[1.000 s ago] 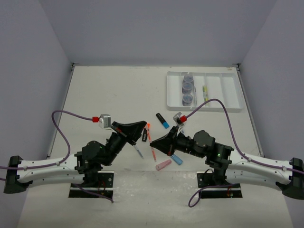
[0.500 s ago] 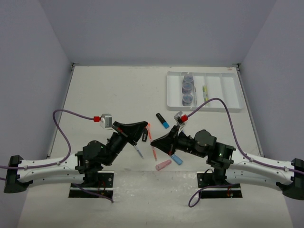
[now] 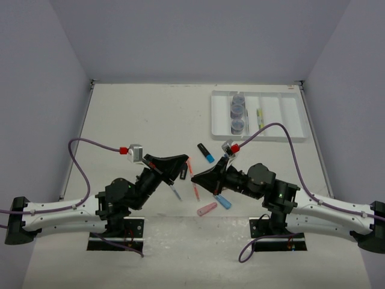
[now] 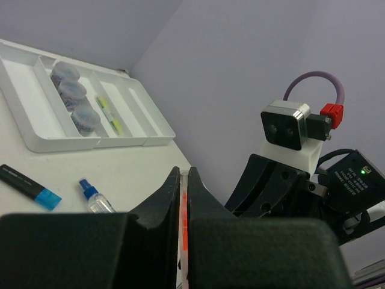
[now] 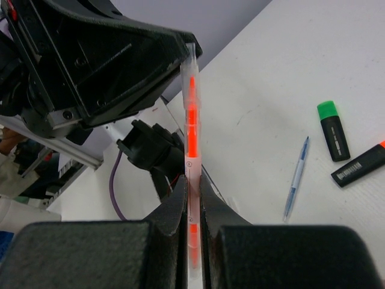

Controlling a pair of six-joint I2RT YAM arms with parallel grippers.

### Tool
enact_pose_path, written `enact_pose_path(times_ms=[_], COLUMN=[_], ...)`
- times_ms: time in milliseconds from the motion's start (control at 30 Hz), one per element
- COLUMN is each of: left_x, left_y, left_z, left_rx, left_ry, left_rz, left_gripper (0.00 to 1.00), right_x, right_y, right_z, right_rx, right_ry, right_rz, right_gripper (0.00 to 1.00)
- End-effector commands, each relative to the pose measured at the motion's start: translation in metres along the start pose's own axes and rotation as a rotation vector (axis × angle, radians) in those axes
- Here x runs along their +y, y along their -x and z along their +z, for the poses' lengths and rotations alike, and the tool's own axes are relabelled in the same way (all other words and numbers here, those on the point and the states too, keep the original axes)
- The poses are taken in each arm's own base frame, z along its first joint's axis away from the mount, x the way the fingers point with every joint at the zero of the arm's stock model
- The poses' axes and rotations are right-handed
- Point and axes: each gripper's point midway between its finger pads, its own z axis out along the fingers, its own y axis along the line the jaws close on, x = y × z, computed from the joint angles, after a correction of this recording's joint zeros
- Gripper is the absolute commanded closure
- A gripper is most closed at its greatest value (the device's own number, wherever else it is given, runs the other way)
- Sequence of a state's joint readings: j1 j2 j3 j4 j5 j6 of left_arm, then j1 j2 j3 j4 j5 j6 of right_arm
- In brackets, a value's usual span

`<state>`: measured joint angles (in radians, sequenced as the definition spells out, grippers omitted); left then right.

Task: Sort the stationery into containers
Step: Close the pen cap on the pen.

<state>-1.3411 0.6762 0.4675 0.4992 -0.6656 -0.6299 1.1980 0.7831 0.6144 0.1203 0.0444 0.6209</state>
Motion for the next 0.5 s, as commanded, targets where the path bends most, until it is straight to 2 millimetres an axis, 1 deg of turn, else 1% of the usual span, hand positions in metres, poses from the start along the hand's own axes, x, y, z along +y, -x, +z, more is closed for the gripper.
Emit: enact_pose_path(times_ms=[0,167,233,367,400,467], left_x=[-0.014,-0.013,-0.011,-0.007,-0.006,-0.005], left_y=[0.0,-0.008,-0.009,-0.011,-0.011,-0.01], left_z=[0.003,0.004,0.004,0.003,0.003,0.002], left_rx=[0.02,0.069,0.077,0.097,0.1,0.098], left_ry=[-0.035,0.002,0.017,0.039,0.045,0.047], left_rz=[-0.065,-0.093,-0.107,-0.069,-0.059,-0.043], left_gripper=[1.0,1.0,1.0,1.0,1.0,1.0], right_x=[0.014,0.016,0.02,0.028,0.03,0.031], right_y=[0.044,0.066,0.077,0.1,0.104,0.101], right_z=[0.006,0.005,0.005,0.003,0.002,0.004], right_rx=[-0.13,-0.198,-0.229,-0.285,-0.291,-0.276], right_ry=[0.0,-0.024,-0.019,-0.02,-0.017,-0.009], right_rz=[-0.055,-0.108,-0.144,-0.223,-0.228,-0.229], right_gripper=[1.0,1.0,1.0,1.0,1.0,1.0])
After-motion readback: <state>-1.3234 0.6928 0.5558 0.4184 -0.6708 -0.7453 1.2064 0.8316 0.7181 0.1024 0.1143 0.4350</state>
